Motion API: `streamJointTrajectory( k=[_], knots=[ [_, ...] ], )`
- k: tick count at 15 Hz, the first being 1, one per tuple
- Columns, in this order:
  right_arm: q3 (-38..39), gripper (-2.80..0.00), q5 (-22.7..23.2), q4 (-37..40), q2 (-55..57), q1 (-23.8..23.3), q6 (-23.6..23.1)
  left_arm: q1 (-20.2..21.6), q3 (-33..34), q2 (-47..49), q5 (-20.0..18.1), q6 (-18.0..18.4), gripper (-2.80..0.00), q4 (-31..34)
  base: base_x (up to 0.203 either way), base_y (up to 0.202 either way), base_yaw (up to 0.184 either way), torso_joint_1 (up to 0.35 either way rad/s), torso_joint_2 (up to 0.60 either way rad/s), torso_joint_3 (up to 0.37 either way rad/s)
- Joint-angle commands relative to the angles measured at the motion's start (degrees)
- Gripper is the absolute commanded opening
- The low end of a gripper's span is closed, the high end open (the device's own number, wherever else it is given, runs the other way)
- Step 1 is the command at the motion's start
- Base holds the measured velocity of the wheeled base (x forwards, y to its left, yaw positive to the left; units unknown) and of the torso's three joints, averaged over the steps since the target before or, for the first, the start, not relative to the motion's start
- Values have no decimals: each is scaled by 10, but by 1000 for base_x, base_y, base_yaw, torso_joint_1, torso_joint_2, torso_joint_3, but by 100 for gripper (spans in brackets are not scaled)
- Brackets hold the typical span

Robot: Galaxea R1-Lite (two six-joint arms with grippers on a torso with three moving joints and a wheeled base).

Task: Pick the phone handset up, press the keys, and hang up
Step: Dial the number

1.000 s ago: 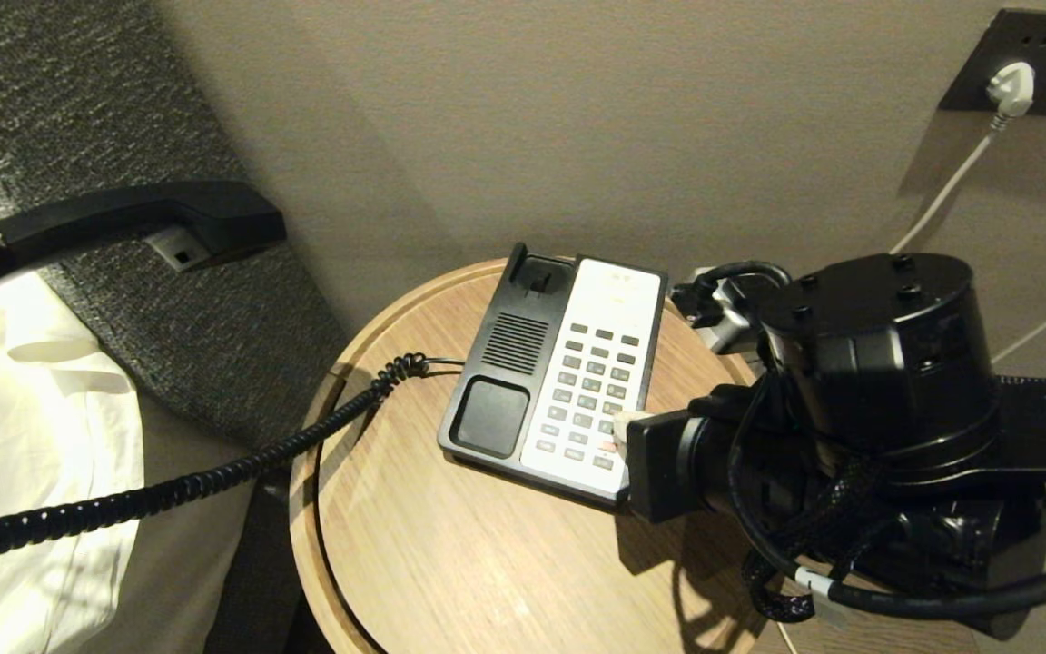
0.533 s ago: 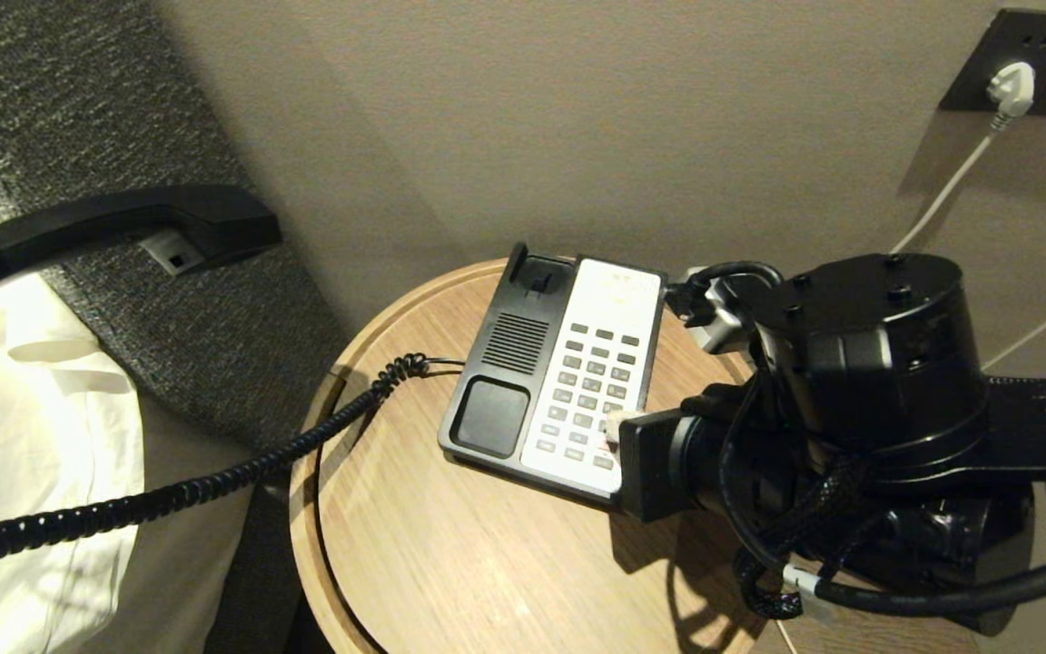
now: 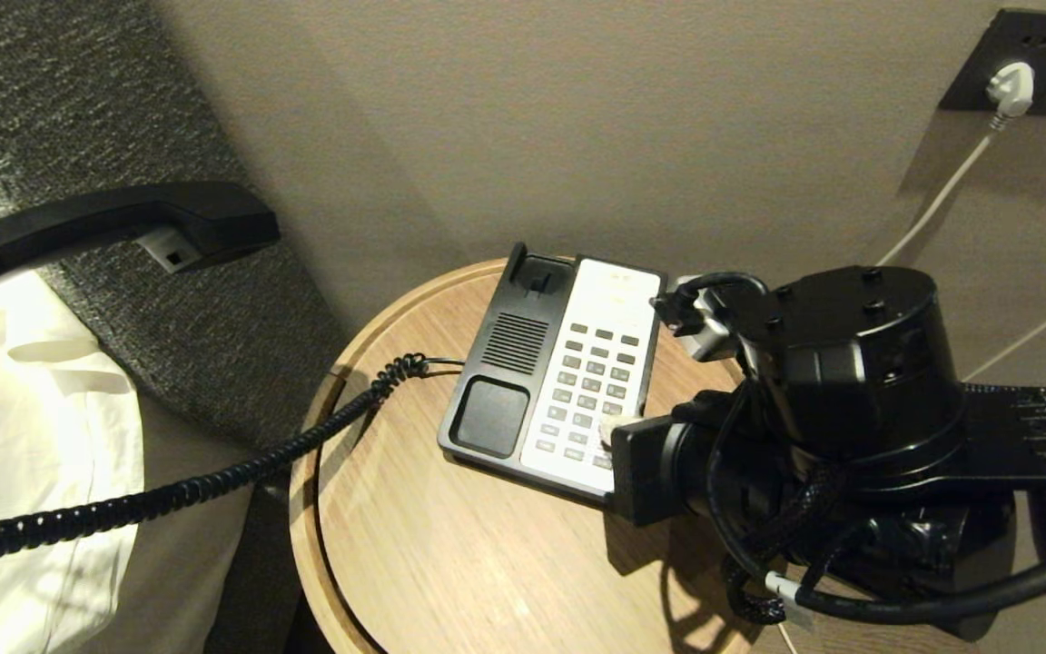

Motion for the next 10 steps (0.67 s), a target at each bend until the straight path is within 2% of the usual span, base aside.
streamJointTrajectory(
  k=[1, 10],
  knots=[
    [1, -280, -2, 0, 3, 0, 1, 0, 0, 1, 1, -2, -280, 2, 0, 0, 0, 0, 0, 0],
    [0, -280, 1, -20, -18, 0, 3, 0, 3, 0, 1, -2, -280, 1, 0, 0, 0, 0, 0, 0]
  ],
)
